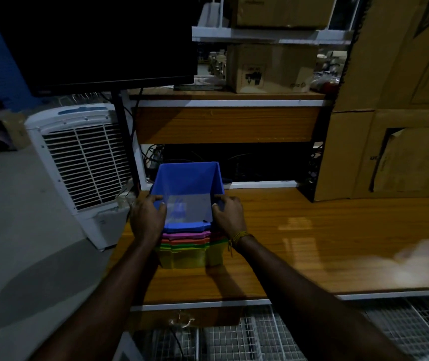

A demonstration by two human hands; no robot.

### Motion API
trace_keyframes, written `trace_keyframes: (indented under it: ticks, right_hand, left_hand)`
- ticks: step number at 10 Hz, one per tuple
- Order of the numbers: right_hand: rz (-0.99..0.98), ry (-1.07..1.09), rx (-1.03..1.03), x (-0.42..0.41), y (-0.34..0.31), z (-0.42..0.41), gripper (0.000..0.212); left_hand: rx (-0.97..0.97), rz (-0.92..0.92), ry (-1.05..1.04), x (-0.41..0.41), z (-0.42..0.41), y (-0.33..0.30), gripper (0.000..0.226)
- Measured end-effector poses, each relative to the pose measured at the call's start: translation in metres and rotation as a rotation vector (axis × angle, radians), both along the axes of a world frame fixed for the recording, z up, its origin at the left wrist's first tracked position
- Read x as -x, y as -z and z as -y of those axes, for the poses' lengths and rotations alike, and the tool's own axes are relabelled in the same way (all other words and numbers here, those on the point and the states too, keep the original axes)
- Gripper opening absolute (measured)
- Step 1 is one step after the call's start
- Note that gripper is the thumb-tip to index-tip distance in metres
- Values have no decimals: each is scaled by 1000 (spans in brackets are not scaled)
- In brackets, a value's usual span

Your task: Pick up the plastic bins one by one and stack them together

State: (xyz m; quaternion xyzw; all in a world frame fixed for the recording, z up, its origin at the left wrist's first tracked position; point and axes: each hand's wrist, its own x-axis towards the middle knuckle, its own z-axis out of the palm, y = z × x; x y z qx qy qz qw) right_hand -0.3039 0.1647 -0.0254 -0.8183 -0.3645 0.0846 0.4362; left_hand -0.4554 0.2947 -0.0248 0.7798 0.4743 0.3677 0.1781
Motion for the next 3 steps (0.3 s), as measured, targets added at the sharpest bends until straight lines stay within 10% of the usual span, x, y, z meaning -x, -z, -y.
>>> trace_keyframes:
  ticks: [3]
  right_hand:
    - [-32, -40, -22, -26, 18, 23, 43]
  left_hand:
    - [29, -424, -110, -20, 1, 4, 48]
